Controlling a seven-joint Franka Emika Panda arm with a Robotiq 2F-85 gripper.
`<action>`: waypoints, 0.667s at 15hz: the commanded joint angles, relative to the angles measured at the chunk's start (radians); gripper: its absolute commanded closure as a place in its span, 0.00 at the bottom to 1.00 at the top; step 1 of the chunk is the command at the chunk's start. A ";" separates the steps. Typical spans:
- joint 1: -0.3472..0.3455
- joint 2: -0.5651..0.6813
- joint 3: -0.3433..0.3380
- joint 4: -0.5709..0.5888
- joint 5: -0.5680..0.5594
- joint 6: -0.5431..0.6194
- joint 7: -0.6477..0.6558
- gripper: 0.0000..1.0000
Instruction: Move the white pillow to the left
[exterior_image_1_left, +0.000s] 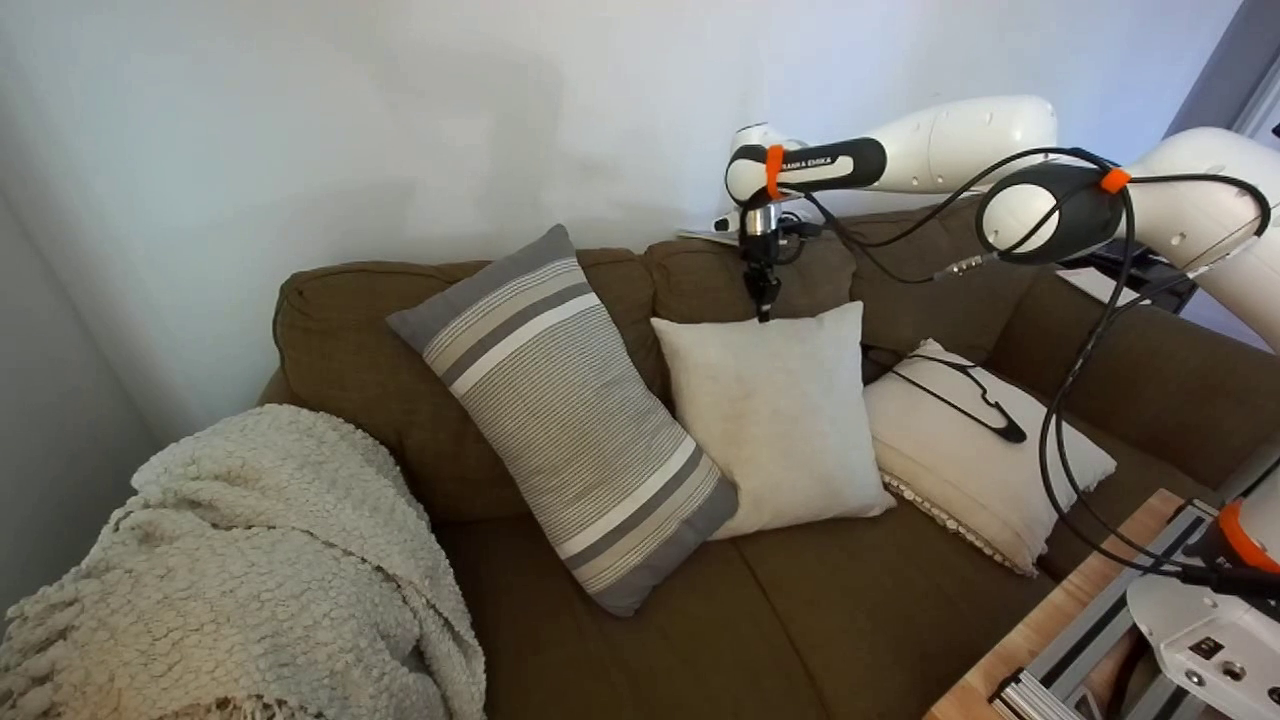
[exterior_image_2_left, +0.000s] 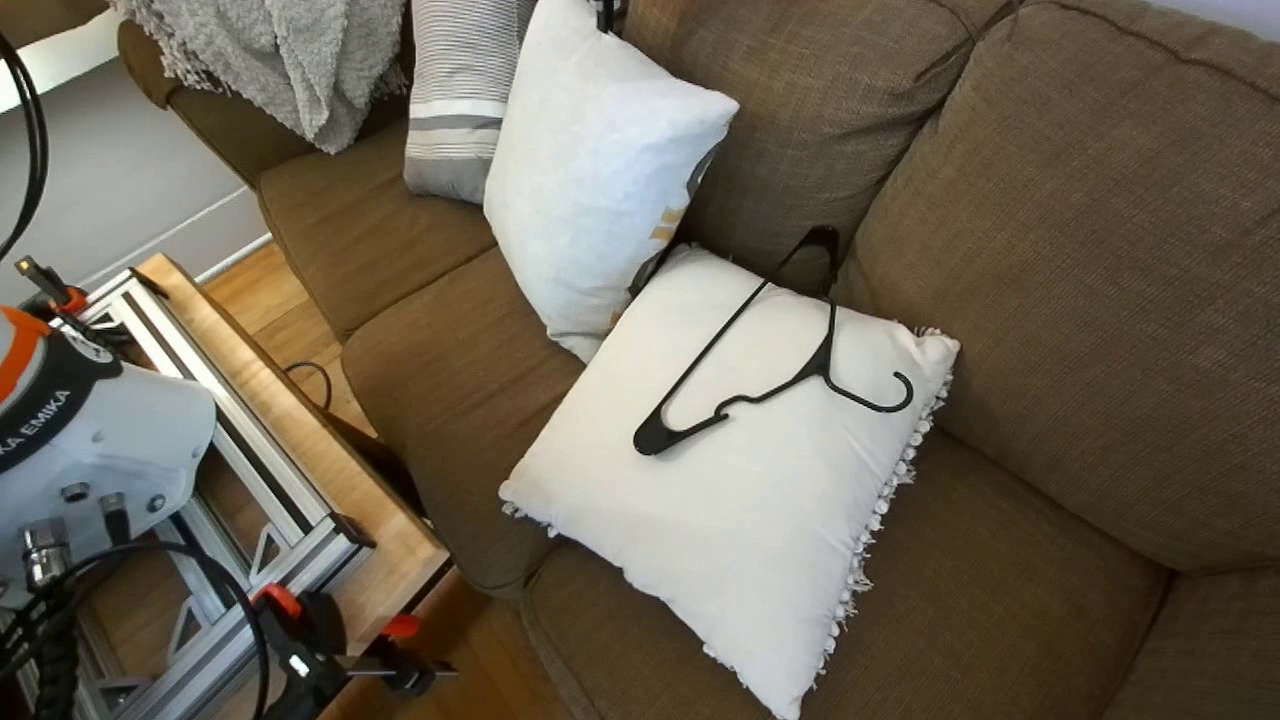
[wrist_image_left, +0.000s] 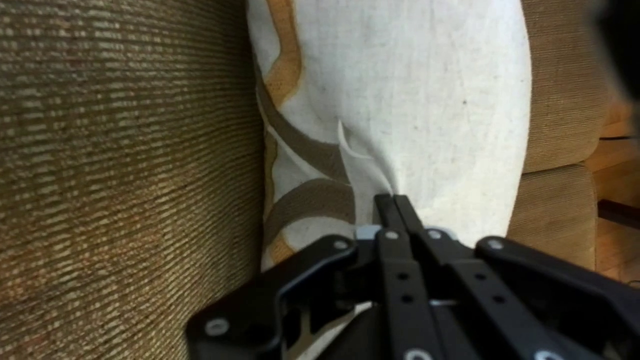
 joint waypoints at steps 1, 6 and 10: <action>-0.020 -0.053 0.004 -0.042 0.012 0.058 0.011 1.00; -0.064 -0.200 -0.020 -0.196 0.003 0.255 0.089 1.00; -0.070 -0.316 -0.033 -0.373 -0.006 0.385 0.155 1.00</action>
